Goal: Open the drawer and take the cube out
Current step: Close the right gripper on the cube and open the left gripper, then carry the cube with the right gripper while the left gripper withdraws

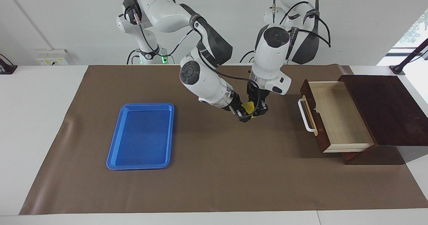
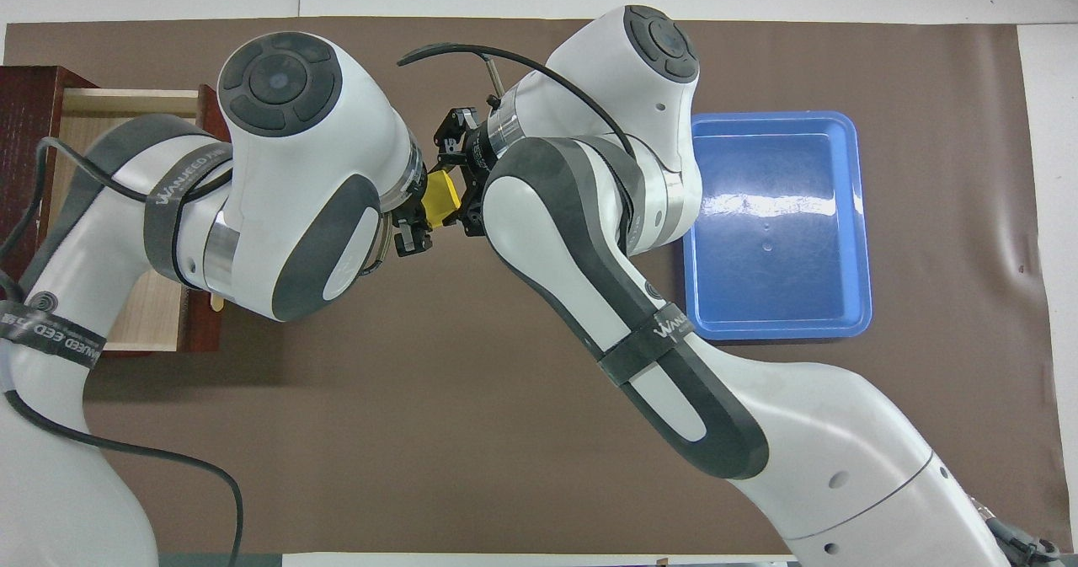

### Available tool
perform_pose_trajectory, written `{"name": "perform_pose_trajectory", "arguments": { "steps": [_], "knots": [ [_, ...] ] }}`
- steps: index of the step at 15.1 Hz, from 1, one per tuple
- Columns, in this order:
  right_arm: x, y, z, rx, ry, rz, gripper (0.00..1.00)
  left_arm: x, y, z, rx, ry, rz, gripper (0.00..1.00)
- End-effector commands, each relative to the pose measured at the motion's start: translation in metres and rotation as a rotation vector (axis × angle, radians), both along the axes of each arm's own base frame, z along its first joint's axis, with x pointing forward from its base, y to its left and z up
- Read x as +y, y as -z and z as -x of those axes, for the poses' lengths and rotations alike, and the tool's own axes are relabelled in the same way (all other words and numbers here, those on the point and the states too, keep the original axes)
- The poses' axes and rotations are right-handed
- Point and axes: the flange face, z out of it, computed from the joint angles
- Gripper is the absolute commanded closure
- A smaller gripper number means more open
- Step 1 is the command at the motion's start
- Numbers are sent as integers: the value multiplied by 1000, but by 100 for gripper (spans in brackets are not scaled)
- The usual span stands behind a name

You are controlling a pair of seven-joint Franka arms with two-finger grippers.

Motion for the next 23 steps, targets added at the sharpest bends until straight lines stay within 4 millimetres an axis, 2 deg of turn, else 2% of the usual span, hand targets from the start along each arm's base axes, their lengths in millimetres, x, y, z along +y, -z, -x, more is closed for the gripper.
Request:
{"name": "perform_pose_trajectory", "arguments": {
  "steps": [1, 2, 3, 4, 7, 10, 11, 13, 15, 16, 19, 23],
  "knots": [
    [-3, 1, -1, -1, 16, 17, 100, 1, -1, 0, -18, -15, -6, 100],
    [-3, 1, -1, -2, 17, 16, 100, 0, -1, 0, -18, -11, -7, 66],
    [-3, 1, -1, -2, 17, 16, 100, 0, -1, 0, -19, -8, -7, 4],
    [-3, 0, -1, -3, 18, 16, 100, 0, -1, 0, -17, -7, -8, 0],
    [-4, 0, -2, -3, 19, 16, 100, 3, -3, -1, -10, -9, -14, 0],
    [-8, 1, -4, -2, 25, 16, 100, 15, -2, -5, -4, -17, -38, 0],
    [-15, 0, -9, -3, 35, 15, 100, 21, -3, -5, 7, -24, -44, 0],
    [-28, -4, -16, -7, 53, 10, 100, 62, -1, -20, 32, -69, -57, 0],
    [-59, -6, -32, -7, 96, 0, 100, 89, 0, -27, 43, -45, -60, 0],
    [-81, -15, -41, -16, 120, -6, 100, 100, 6, -27, 58, -26, -65, 0],
    [-135, -22, -57, -25, 178, -9, 100, 148, 16, -31, 78, 34, -78, 0],
    [-222, -22, -82, -2, 294, -75, 100, 194, 32, -30, 96, 105, -117, 0]
  ]
}}
